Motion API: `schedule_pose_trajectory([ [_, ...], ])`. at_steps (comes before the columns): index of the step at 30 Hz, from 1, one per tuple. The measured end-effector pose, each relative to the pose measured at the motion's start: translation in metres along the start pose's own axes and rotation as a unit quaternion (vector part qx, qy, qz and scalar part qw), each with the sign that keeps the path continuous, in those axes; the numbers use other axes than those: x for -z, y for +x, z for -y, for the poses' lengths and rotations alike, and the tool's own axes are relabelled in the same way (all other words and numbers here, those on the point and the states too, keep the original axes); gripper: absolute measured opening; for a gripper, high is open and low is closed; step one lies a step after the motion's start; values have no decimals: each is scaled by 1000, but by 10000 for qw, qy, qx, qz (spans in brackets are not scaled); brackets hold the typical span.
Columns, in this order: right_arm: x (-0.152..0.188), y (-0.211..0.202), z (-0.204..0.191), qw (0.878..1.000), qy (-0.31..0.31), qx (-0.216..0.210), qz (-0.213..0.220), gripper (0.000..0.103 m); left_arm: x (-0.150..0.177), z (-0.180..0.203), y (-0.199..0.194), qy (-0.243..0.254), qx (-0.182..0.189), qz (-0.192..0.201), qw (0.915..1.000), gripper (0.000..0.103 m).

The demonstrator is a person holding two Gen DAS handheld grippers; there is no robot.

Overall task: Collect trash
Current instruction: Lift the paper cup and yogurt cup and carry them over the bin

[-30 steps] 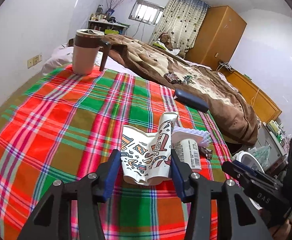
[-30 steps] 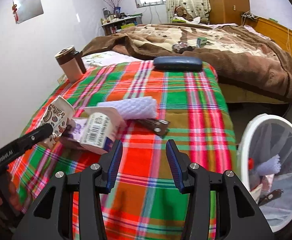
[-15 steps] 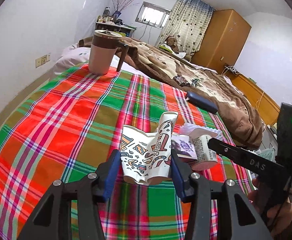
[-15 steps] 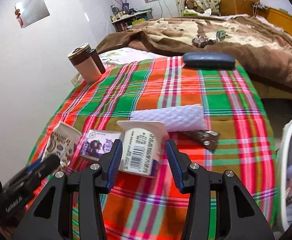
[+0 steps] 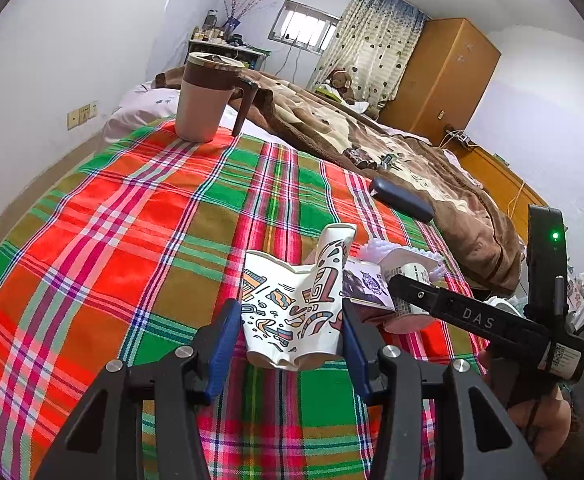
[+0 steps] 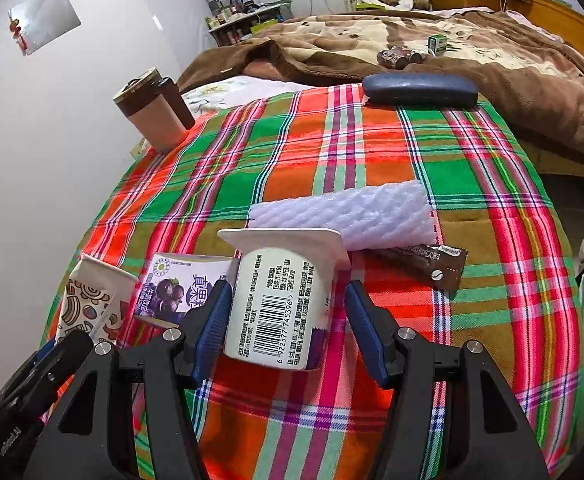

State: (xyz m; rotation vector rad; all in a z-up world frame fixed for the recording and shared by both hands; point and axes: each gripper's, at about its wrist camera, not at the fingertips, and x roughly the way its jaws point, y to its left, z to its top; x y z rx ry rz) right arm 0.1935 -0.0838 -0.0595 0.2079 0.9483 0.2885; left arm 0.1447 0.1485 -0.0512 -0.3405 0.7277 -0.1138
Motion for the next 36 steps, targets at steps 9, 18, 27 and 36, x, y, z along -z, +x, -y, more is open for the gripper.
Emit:
schedule_pose_trajectory([
  [9,7,-9,6,9998,-13,63,170,51,0,1,3,23,-5,-33,10000,49],
  [18,13,-17,3,9993,-128,100,326,51,0,3,3,15,-50,-9,10000,49],
  [27,20,-31,5,9989,-97,27,447,51,3,13,-6,136,-84,69,9998,49],
  [36,28,-53,9,9982,-120,48,590,51,7,31,-20,365,-116,143,9992,49],
])
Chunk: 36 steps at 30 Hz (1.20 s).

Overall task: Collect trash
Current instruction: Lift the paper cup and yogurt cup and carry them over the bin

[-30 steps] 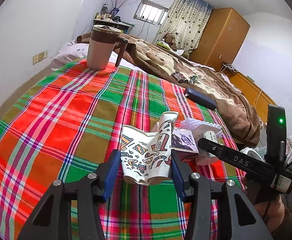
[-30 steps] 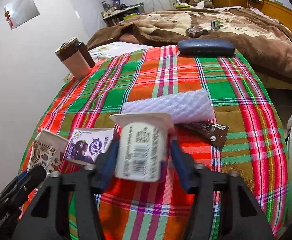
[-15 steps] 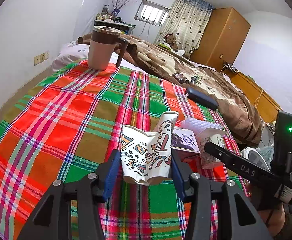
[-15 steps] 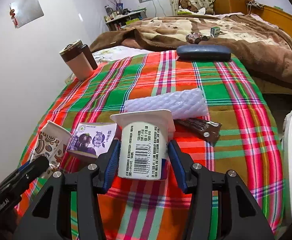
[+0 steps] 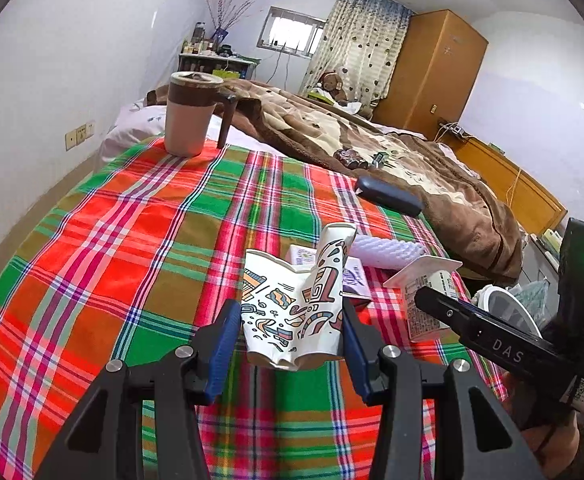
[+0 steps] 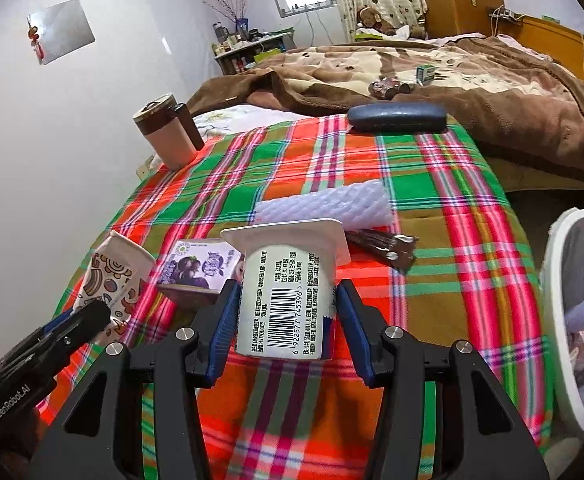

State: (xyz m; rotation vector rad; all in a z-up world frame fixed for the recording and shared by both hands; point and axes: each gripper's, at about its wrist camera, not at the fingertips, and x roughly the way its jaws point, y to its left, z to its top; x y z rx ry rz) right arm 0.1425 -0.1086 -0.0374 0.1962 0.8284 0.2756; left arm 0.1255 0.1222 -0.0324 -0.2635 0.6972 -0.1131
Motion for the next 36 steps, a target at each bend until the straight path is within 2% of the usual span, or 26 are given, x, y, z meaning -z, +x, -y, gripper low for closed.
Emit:
schedule_pose_trajectory([
  [8,4,-28,10,9998,8,29,210,51,0,27,-13,284,133,79,9995,49],
  [19,7,-67,40,9982,189,275,504,51,3,78,-21,720,463,117,9963,49],
  [36,12,-111,103,9900,698,849,879,51,11,173,-10,1396,1055,26,9846,49],
])
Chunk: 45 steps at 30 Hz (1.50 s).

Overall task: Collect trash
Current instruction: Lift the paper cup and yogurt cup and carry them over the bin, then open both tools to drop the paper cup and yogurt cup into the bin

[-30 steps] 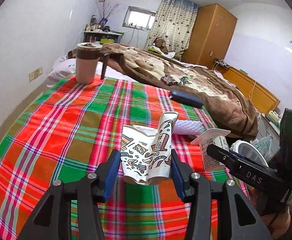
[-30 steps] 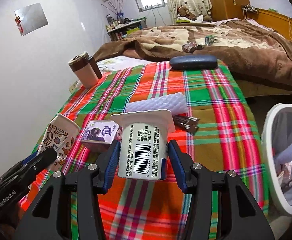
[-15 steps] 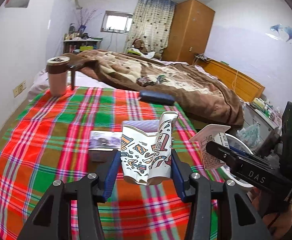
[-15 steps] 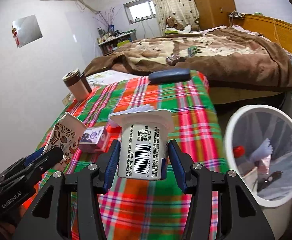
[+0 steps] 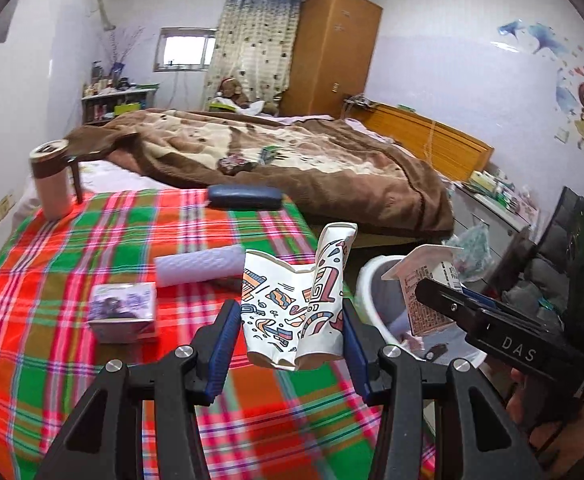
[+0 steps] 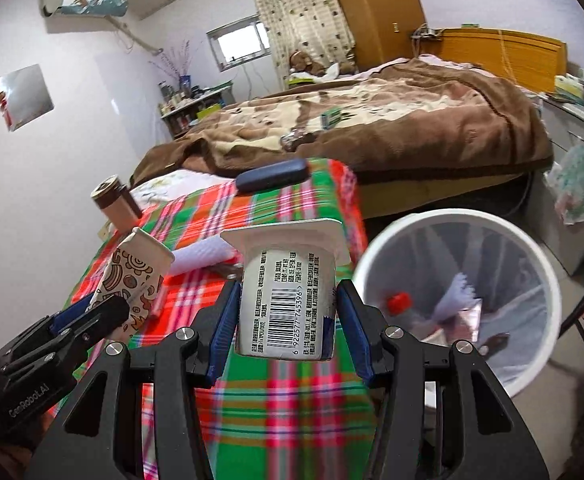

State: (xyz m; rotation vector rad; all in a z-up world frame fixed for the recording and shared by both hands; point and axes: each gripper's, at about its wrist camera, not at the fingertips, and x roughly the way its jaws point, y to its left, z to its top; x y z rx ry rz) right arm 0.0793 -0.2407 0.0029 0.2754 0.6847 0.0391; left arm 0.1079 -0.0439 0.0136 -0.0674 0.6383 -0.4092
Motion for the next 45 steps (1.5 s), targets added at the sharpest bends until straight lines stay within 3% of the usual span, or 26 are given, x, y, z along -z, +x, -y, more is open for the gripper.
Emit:
schedule_pose_trajectory([
  [17,-4,-16,63,9967,417,685,146,51,-12,78,42,566,556,-232,9966,49],
  [29,-3,-4,94,9929,457,1095,-93,51,-4,117,99,721,981,-795,9894,50],
  [41,-4,10,111,9893,337,1367,-382,52,-3,127,128,659,884,-979,9891,51],
  [43,-5,12,112,9892,303,1371,-429,52,-2,127,129,639,935,-996,9886,53],
  [45,-4,11,112,9885,281,1424,-417,52,-2,126,129,630,973,-988,9883,65],
])
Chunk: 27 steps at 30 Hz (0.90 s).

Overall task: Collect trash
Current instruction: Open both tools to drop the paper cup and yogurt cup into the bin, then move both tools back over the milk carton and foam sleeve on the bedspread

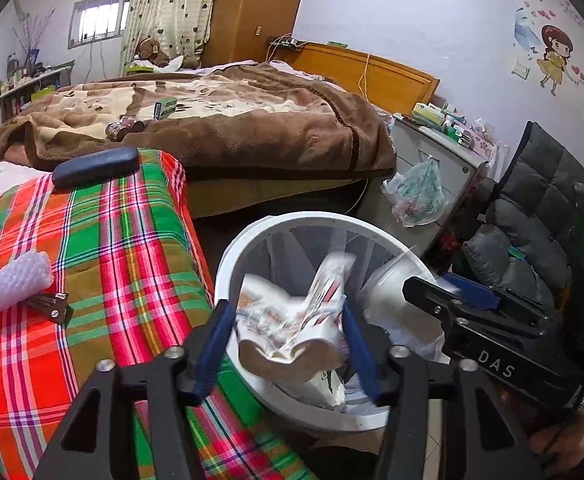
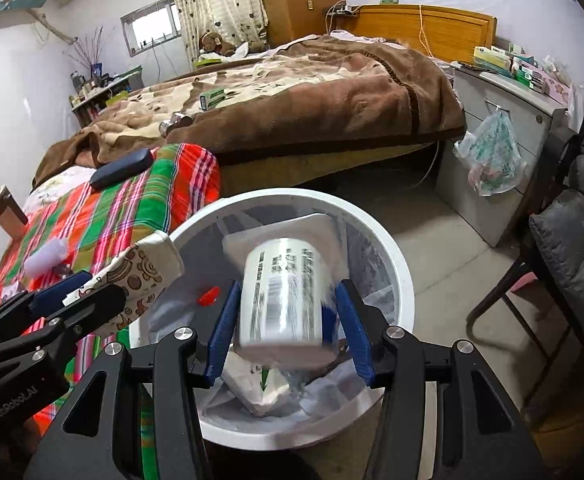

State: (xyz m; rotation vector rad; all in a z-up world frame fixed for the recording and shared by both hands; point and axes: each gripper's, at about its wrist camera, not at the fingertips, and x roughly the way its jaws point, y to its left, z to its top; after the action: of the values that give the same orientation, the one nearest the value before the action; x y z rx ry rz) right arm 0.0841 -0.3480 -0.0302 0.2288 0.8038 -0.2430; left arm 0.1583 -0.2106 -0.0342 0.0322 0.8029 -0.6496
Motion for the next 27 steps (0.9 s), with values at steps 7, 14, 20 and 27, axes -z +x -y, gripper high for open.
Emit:
schedule_pose_trajectory([
  [7,0,-4,0,9999,-40,87,53,58,1,-4,-7,-54,-45,94,9999,66],
  [14,1,-11,-3,9999,-14,43,115,58,4,-9,-23,-40,-141,193,9997,66],
  [20,2,-17,-12,9998,-81,-27,195,58,9,-18,-41,-99,-252,304,9992,66],
  [27,4,-27,-24,9993,-159,-140,296,58,16,-31,-63,-207,-368,465,9980,66],
])
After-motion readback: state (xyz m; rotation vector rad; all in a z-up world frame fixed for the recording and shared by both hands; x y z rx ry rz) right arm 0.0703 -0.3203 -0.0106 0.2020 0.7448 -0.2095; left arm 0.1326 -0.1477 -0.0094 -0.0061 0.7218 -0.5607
